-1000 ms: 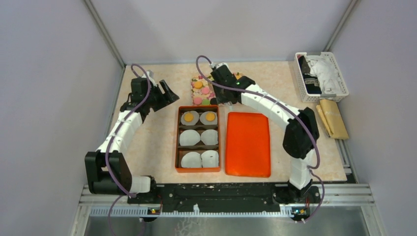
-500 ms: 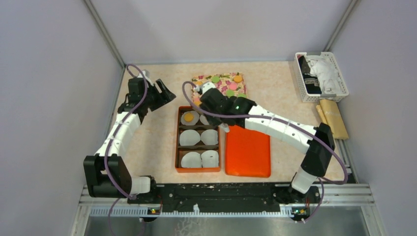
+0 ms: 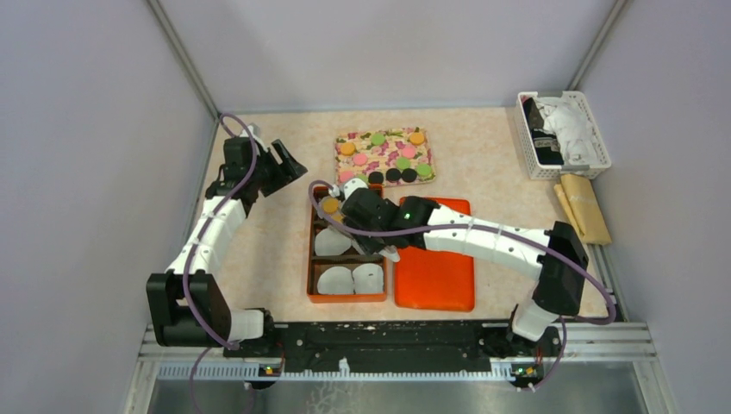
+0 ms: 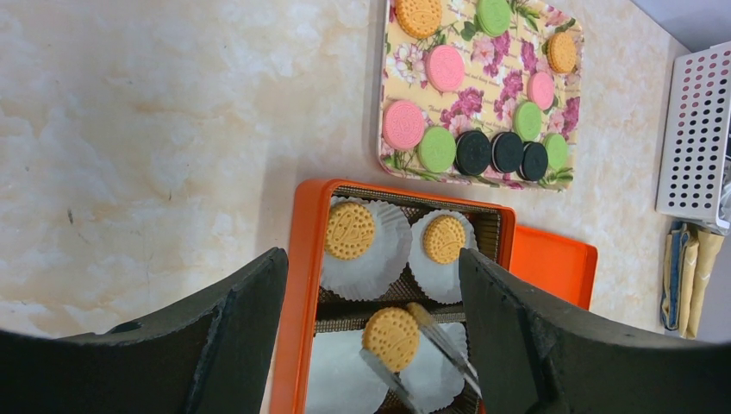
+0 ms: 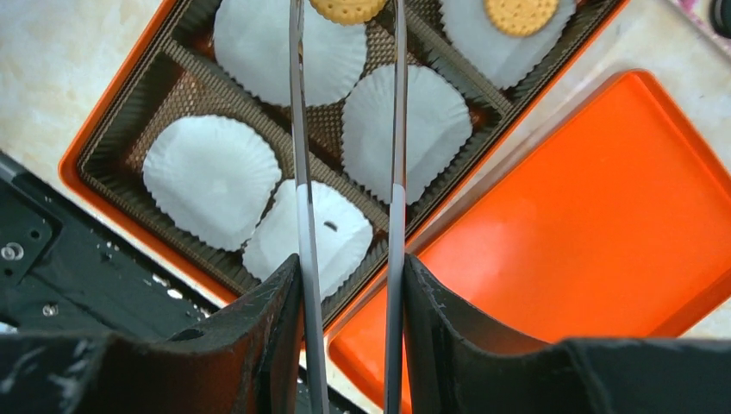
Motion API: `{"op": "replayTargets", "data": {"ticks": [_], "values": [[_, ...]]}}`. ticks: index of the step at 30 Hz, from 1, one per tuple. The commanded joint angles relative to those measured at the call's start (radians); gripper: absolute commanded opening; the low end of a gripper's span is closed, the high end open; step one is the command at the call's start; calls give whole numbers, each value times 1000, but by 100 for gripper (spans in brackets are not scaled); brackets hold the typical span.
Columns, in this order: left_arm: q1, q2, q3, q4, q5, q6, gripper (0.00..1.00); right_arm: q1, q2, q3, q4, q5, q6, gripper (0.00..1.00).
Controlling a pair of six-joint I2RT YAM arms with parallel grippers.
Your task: Pack the cookies
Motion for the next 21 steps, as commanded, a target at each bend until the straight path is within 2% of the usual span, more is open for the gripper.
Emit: {"op": "replayTargets", "data": {"ticks": [1,12,13,17,19,21], "values": [[3,-22,3,13,15,-6,79,46,-74,-16,30,-1,31,4],[4,-20,2,18,27,-10,79,90,-46,-46,44,-39,54,6],[4,-20,2,16,26,-9,79,91,-42,-47,48,-38,54,9],[4,-25,-1,15,27,-4,79,92,-32,-45,61,-30,56,34],[3,-26,-1,15,28,-1,79,92,-28,-41,63,-23,55,42],[3,-27,-2,14,30,0,79,91,-22,-38,65,-22,53,45]]}}
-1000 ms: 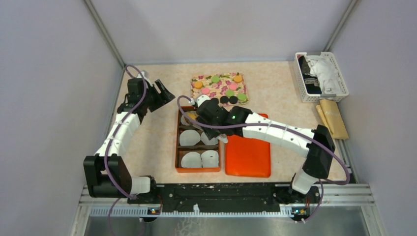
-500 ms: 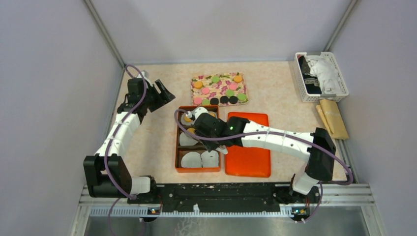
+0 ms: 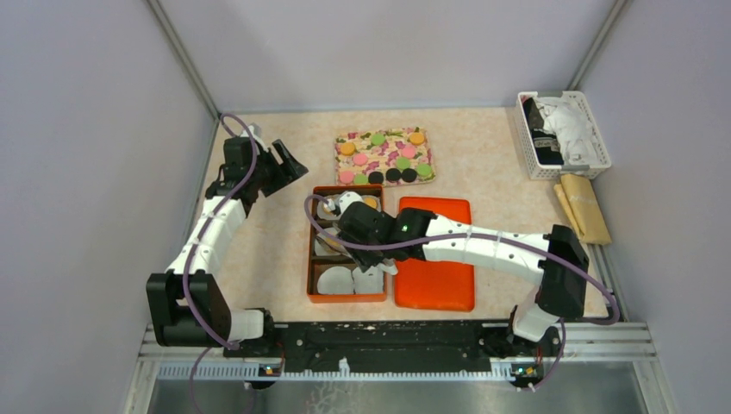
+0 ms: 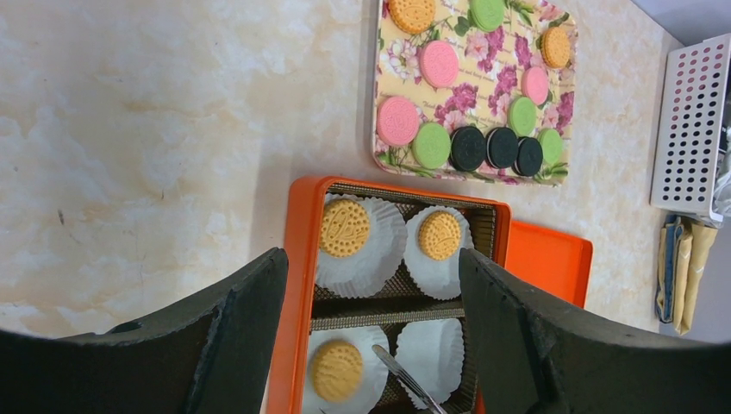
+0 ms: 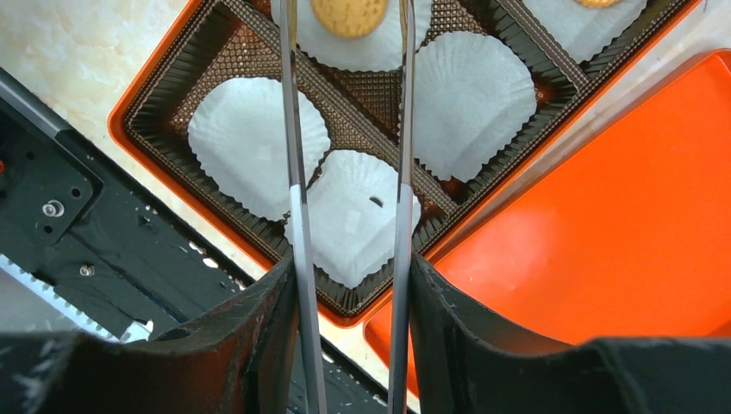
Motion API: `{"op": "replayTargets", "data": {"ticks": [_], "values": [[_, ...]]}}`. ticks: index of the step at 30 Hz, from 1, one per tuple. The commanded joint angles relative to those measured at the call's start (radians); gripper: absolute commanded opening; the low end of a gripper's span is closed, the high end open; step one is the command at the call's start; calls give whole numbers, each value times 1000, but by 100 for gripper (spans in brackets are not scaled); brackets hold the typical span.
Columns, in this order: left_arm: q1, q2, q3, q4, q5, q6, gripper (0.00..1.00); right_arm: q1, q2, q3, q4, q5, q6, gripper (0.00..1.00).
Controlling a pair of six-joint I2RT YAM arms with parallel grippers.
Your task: Pack the cookies
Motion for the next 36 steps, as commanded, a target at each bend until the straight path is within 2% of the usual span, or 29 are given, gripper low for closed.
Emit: {"op": "replayTargets", "data": {"ticks": [1,8,12,20,29,36], "values": [[4,-28,-3,14,15,0,79,13,-1,17,54,17,8,46],[4,-31,-9,16,24,2,79,13,-4,29,52,44,10,45],[4,-32,-9,17,25,1,79,13,-44,73,15,123,3,42],[4,-26,-10,23,31,0,79,-12,-107,125,-59,347,-16,41],[4,-8,-12,38,59,-2,79,-296,-162,15,26,288,-28,43],[4,4,-11,43,64,0,79,-471,-77,8,110,213,-45,47]]}}
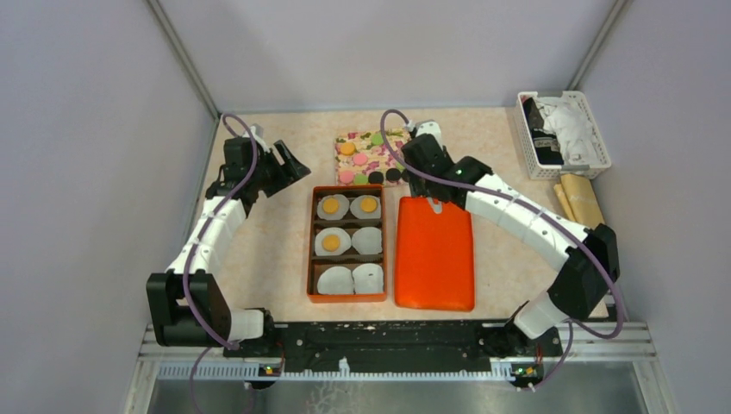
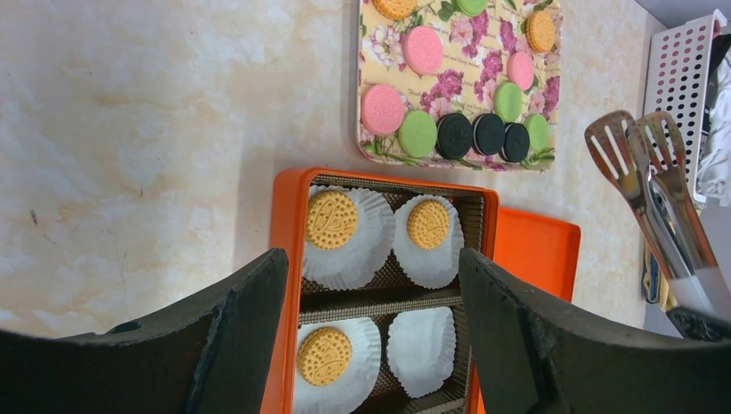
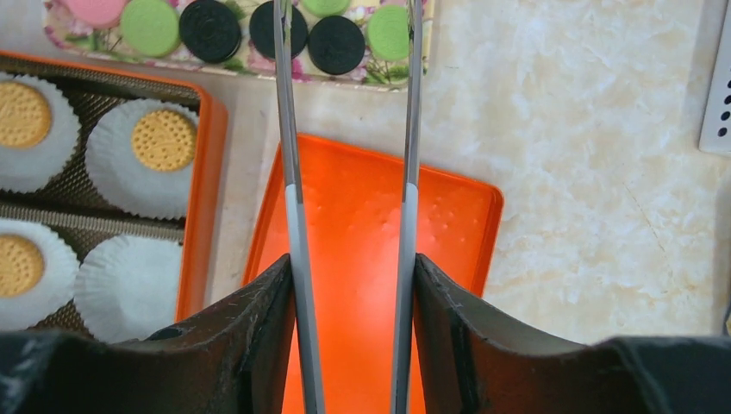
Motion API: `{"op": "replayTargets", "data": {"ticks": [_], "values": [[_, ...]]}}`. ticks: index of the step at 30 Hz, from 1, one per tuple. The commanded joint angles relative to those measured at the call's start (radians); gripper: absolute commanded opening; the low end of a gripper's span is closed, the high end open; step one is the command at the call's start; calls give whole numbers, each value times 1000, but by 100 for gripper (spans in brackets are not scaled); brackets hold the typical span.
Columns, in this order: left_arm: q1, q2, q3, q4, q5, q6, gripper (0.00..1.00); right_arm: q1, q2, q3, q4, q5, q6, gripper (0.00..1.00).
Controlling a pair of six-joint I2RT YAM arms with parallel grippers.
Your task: Pack the cookies
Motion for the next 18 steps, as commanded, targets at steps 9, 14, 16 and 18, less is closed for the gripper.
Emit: {"op": "replayTargets", "data": {"ticks": [9,14,16,18], "values": [[4,27,-2,41,12,10,79,-162,226,91,176,-105,-31,48],[4,39,2,43,13,12,79,-209,310,141,191,-146,-32,48],[3,42,3,44,14,12,79,-213,330,154,198,-163,-33,48],[4,44,3,45,13,12,79,-215,351,167,202,-176,-34,48]]}}
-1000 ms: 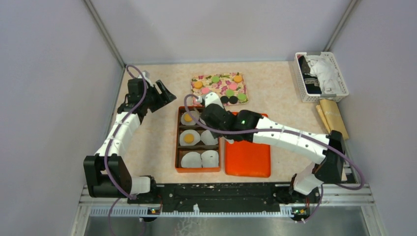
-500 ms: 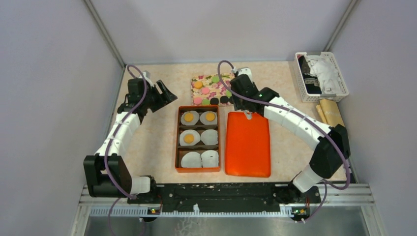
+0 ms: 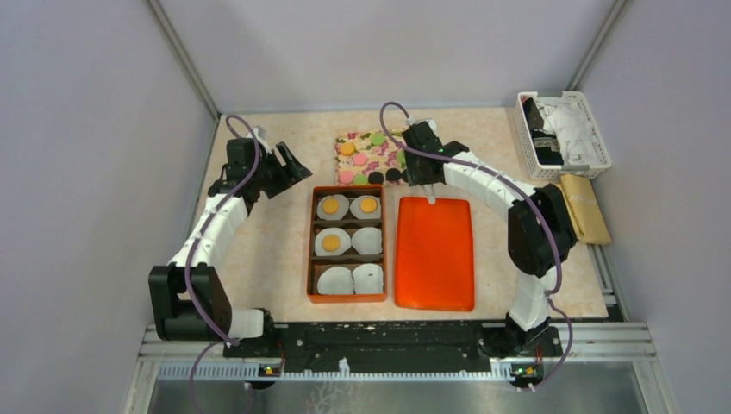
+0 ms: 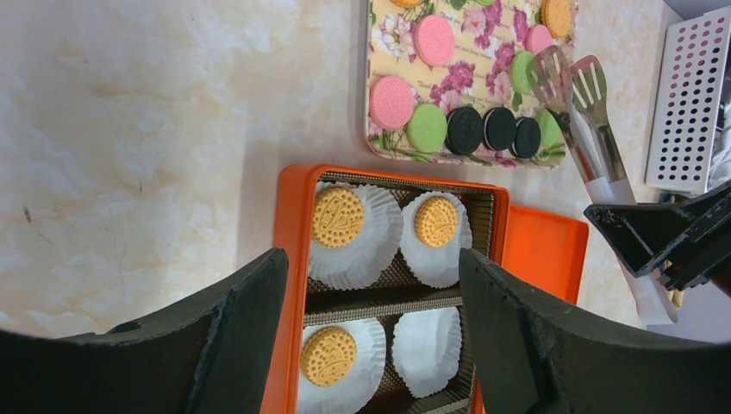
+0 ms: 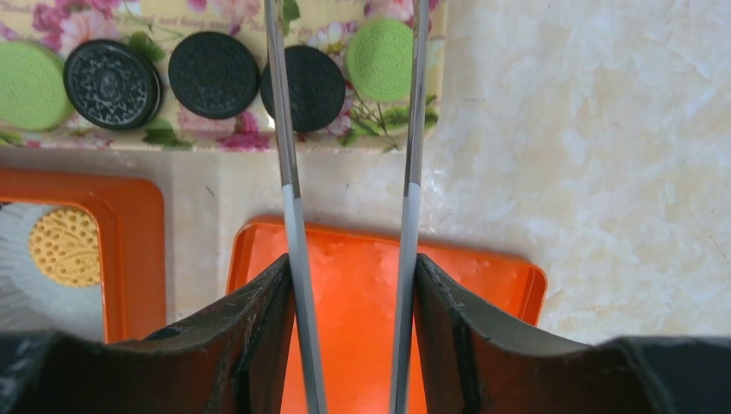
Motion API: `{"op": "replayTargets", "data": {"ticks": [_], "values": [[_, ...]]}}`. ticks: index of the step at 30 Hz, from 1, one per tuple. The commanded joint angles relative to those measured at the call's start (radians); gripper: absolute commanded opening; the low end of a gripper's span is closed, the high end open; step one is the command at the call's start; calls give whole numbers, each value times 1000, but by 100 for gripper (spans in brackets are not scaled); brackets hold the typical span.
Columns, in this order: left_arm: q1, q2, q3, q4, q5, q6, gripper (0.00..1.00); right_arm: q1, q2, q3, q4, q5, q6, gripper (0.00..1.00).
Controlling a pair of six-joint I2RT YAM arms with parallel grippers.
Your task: Pack the cookies
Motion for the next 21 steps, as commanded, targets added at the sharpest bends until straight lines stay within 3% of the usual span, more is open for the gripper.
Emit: {"op": "replayTargets", "data": {"ticks": [1,9,21], "values": [[4,10,4,45,7,10,79,-10,28,86,66,-38,-6,48],[4,14,0,46,9,10,79,-19,80,152,58,-59,17,48],[29,2,-1,44,23,8,79,-18,-17,96,66,-163,20,47]]}}
